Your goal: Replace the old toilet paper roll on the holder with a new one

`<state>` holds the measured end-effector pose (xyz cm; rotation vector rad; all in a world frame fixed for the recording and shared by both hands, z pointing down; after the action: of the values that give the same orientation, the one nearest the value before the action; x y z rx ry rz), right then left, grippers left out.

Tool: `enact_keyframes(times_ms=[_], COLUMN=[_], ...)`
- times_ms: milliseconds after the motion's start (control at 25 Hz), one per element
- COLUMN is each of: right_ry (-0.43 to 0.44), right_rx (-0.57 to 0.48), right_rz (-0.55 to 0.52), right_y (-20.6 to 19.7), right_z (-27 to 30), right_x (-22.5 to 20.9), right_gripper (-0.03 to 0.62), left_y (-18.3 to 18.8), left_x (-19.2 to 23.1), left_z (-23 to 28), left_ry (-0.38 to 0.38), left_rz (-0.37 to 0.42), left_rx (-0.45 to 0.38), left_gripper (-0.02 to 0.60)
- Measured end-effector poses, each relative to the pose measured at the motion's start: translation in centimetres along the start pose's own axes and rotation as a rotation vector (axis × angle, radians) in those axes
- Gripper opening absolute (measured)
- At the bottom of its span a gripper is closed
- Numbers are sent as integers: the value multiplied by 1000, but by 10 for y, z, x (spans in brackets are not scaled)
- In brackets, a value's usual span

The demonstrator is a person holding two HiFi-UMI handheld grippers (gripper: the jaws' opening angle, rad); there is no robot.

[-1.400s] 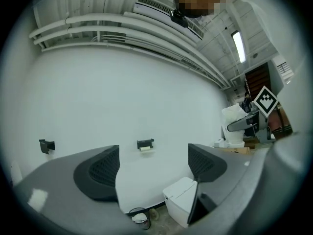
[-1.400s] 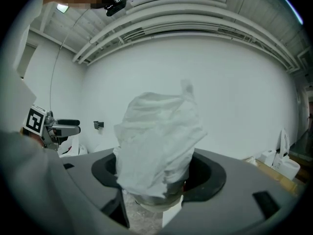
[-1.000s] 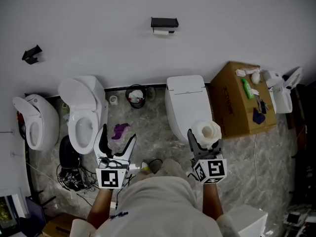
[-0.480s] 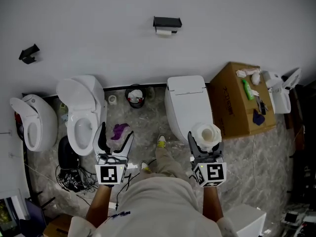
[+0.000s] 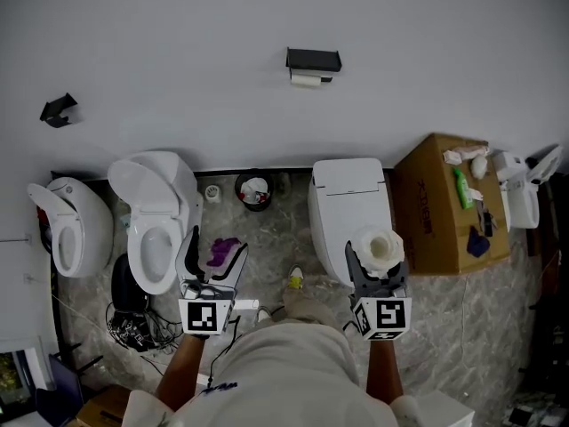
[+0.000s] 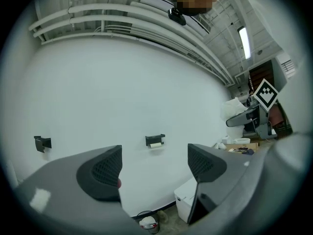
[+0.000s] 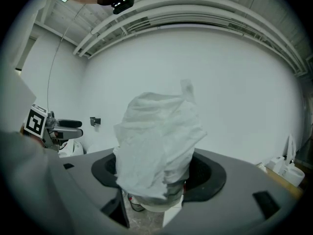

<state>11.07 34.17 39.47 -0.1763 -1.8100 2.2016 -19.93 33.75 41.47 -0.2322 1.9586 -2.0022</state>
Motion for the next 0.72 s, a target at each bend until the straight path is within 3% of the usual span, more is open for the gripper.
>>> enact_keyframes(times_ms=[160,720], right_ry=[-4,31], right_rx=[16,24], right_rz=[10,26], right_y=[-2,-10], right_z=[35,125], right_x=[-37,-136], right_gripper=[316,316], left_y=[2,18], left_x=[-4,-28], left_z=[48,163], left_ry=[30,91], left_rz=[-29,48], left_rx=[-11,8], left_gripper=[419,396])
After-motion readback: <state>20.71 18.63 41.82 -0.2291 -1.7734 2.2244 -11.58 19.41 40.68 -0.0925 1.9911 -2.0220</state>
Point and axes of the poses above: the fingertips, and each gripper's own axes: z forward along the fingers, x to its left, y out of its top, the point moved 5 cm from there along -z, backward along the fingers
